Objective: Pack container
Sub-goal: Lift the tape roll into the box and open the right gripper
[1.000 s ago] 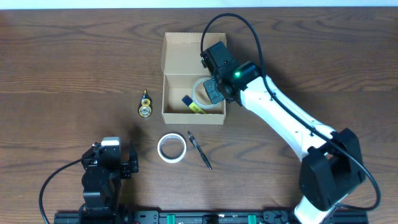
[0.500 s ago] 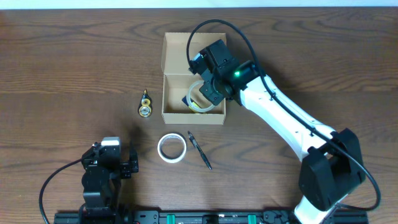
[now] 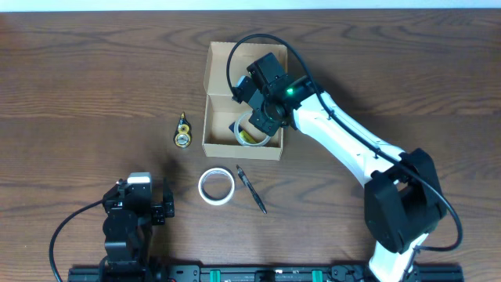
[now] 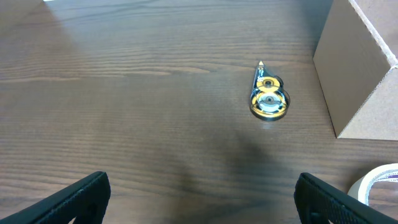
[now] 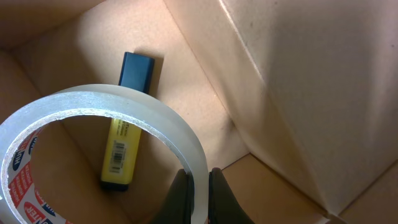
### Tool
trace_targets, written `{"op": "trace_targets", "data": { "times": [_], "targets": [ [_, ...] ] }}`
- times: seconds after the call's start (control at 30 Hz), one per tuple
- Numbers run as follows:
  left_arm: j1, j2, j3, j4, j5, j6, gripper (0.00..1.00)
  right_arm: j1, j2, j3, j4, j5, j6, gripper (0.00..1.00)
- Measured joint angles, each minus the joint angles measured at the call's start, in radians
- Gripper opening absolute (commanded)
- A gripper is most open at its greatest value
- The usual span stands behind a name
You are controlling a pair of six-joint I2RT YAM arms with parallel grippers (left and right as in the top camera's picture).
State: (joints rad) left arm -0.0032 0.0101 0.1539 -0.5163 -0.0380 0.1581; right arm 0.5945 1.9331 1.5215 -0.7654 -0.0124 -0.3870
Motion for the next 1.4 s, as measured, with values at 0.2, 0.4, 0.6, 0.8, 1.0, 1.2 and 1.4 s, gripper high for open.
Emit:
{"op": "trace_targets", "data": {
  "times": [0.2,0.4,0.6,0.8,1.0,1.2,1.4],
  "targets": [
    [0.0,0.0,0.0,0.0,0.0,0.0,0.95,0.0,0.004,0.0,0.007,0.001,-0.015,0.01],
    [0.0,0.0,0.0,0.0,0.0,0.0,0.95,0.0,0.056,0.0,0.015,0.005,-0.019,0.01],
    [0.0,0.0,0.0,0.0,0.0,0.0,0.95,0.0,0.071,0.0,0.032,0.01,-0.024,0.24],
    [0.0,0.0,0.0,0.0,0.0,0.0,0.96,0.0,0.071,0.0,0.034,0.011,-0.026,0.3],
    [0.0,0.0,0.0,0.0,0.0,0.0,0.95,0.0,0.071,0.0,0.049,0.011,-0.026,0.31],
    [0.0,0.0,0.0,0.0,0.0,0.0,0.95,0.0,0.071,0.009,0.067,0.006,-0.026,0.29],
    [0.0,0.0,0.0,0.0,0.0,0.0,0.95,0.0,0.005,0.038,0.059,-0.042,-0.023,0.38]
  ]
}}
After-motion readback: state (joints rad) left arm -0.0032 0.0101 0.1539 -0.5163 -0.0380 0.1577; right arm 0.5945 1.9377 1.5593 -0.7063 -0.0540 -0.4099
